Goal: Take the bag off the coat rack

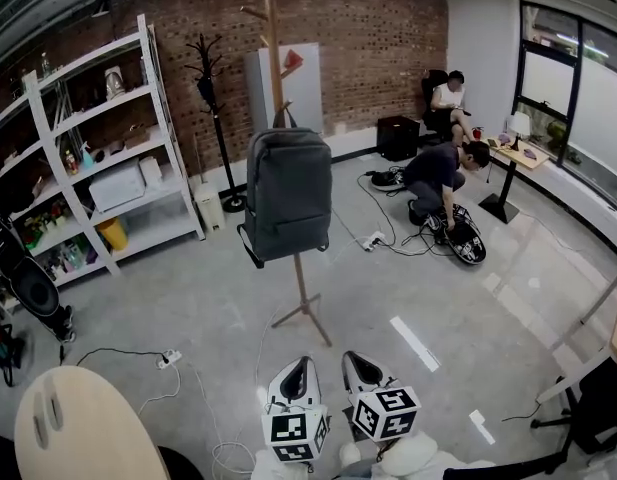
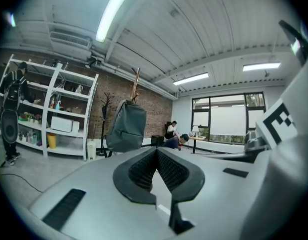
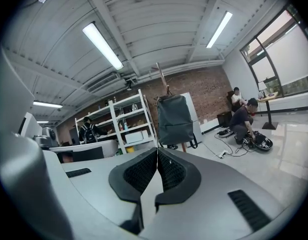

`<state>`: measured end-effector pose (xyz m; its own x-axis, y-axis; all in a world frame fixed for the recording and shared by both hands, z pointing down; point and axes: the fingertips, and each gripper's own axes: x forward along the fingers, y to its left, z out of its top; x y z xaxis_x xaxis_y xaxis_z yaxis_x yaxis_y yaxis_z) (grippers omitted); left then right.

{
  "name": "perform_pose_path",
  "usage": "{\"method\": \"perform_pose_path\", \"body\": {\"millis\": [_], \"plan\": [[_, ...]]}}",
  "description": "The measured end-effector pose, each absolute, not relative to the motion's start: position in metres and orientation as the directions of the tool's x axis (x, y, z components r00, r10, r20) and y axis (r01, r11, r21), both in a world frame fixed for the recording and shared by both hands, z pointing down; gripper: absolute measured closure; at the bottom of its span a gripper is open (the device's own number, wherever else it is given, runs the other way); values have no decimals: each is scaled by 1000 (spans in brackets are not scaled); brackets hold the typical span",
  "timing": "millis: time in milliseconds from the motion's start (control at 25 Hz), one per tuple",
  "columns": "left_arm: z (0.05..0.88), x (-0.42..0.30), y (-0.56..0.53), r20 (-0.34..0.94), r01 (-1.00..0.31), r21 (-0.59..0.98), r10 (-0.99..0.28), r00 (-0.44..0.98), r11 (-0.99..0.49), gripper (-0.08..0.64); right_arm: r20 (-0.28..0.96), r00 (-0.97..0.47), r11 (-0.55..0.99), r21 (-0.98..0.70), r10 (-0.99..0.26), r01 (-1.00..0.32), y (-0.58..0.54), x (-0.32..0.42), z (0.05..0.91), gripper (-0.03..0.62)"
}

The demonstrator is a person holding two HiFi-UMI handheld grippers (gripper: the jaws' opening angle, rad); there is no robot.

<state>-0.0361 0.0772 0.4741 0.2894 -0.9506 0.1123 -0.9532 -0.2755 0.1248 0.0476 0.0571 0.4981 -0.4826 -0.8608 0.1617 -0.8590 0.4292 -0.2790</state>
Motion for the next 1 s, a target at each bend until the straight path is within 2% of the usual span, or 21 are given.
{"method": "perform_pose_path", "body": {"millis": [360, 1000], "plan": [[487, -16, 19, 159, -962, 113, -951, 264, -248, 571, 169, -485, 421, -310, -858, -853, -6, 77, 506, 580], [494, -14, -47, 193, -976, 100, -959, 209, -193, 572, 203, -540, 464, -323, -817, -825, -76, 78, 518, 580]]}}
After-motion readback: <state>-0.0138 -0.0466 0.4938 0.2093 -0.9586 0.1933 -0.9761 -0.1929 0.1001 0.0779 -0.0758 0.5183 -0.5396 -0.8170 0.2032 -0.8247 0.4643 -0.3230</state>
